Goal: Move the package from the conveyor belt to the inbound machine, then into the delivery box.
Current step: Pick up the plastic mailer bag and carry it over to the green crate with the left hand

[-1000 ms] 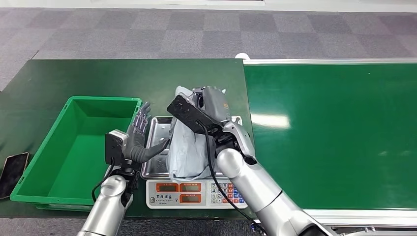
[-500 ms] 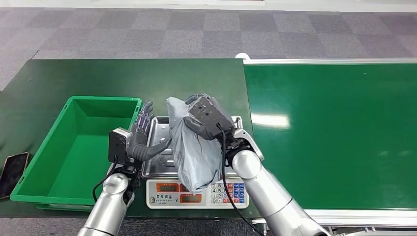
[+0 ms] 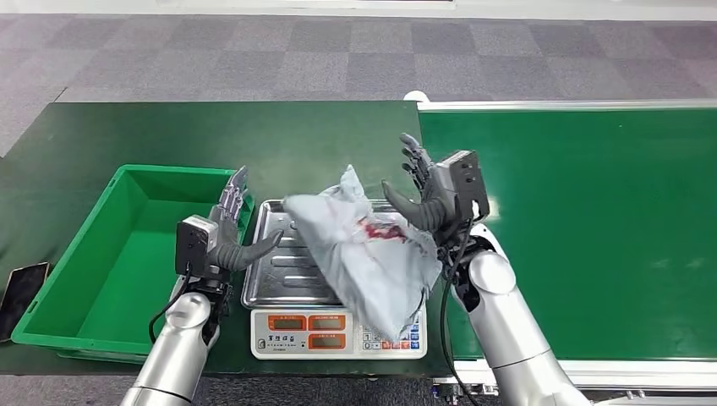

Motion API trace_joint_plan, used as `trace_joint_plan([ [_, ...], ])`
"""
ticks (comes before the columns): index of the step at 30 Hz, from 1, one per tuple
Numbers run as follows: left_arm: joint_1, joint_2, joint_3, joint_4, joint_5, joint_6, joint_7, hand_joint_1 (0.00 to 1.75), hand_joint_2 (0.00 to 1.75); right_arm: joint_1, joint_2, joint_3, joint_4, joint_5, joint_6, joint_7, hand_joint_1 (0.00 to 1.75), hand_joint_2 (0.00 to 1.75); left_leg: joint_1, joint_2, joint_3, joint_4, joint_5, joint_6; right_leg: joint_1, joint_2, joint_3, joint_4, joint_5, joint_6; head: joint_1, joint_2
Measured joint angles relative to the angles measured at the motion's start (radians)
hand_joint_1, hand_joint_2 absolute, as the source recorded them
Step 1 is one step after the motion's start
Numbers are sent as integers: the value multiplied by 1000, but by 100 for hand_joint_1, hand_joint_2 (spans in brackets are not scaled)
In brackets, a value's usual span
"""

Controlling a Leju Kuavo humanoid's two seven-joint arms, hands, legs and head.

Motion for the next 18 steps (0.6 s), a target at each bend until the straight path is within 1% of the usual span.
trace_joint_plan([
  [4, -33, 22, 7, 0, -46, 60, -8, 0, 175, -5, -2, -41, 82, -54, 51, -46, 0, 175, 0, 0, 0, 0, 1, 0, 0, 0, 0, 1, 0, 0, 0, 0],
  [8, -56, 45, 11, 1, -128, 119, -40, 0, 175, -7, -2, -54, 142, -60, 66, -76, 0, 175, 0, -1, 0, 0, 1, -1, 0, 0, 0, 1, 0, 0, 0, 0],
  [10, -66, 54, 6, 2, -201, 135, -53, 0, 175, -7, -2, -56, 158, -62, 71, -80, 0, 175, 0, -1, 0, 0, 1, -1, 0, 0, 0, 1, 0, 0, 0, 0],
  [14, -97, 67, -40, 18, -391, 162, -60, 0, 175, -11, 0, -56, 182, -65, 87, -83, 0, 175, 0, -1, 0, 0, 1, -1, 0, 0, 0, 1, 0, 0, 0, 0],
  [18, -123, 71, -86, 41, -453, 155, -69, 0, 175, -18, 2, -56, 202, -67, 96, -89, 0, 175, -1, 0, 0, 0, 1, -1, 0, 0, 0, 1, 0, 0, 0, 0],
])
